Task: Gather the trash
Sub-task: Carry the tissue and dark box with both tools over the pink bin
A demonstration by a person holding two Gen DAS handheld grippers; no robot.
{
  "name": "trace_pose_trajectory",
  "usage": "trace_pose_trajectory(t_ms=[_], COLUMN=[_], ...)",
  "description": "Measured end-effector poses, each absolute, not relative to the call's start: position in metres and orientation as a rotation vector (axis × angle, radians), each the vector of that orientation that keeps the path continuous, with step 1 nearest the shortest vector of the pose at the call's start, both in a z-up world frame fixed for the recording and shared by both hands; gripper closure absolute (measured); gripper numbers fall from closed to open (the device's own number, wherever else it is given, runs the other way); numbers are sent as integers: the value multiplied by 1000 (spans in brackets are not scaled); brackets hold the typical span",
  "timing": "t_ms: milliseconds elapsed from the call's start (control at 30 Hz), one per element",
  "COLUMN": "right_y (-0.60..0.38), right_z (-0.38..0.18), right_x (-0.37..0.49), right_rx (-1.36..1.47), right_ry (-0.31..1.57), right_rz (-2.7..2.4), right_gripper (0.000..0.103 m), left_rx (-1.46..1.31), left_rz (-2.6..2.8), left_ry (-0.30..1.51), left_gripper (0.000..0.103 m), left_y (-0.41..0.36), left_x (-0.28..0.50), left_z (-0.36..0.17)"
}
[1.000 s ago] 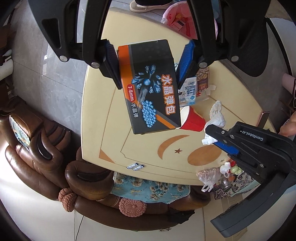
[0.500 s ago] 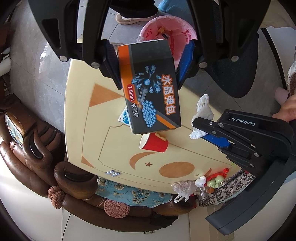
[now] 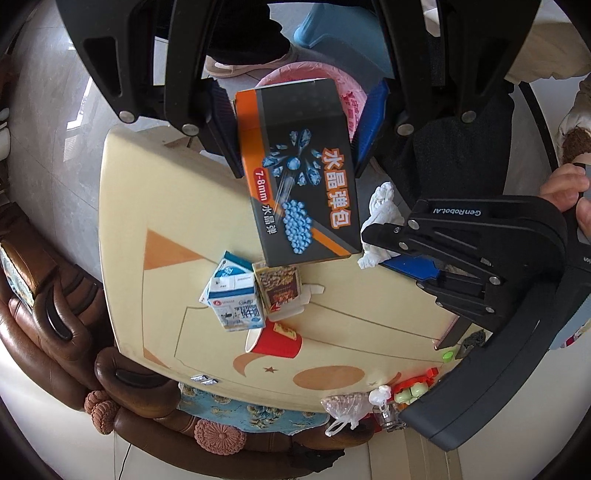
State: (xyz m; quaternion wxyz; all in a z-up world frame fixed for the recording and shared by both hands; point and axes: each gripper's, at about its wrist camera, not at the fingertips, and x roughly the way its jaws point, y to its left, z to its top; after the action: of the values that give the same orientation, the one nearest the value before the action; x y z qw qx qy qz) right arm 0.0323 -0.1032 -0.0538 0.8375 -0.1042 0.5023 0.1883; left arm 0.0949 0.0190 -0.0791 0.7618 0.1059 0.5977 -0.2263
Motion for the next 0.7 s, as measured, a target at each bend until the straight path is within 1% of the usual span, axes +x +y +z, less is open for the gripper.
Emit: trace_pose_trajectory(t_ms=[367, 700], right_y=[-110, -110], right_z=[-96, -149], right_x=[15, 17], right_rx=[-211, -191], right_ry=[1141, 1218], right_rz=[380, 372], right_gripper=[47, 47], left_rx=[278, 295], left_rz=[-502, -502], left_ry=[1330, 1414], left_gripper=[77, 77], left_y=[5, 0], left_x=[72, 63], left_z=[-124, -189])
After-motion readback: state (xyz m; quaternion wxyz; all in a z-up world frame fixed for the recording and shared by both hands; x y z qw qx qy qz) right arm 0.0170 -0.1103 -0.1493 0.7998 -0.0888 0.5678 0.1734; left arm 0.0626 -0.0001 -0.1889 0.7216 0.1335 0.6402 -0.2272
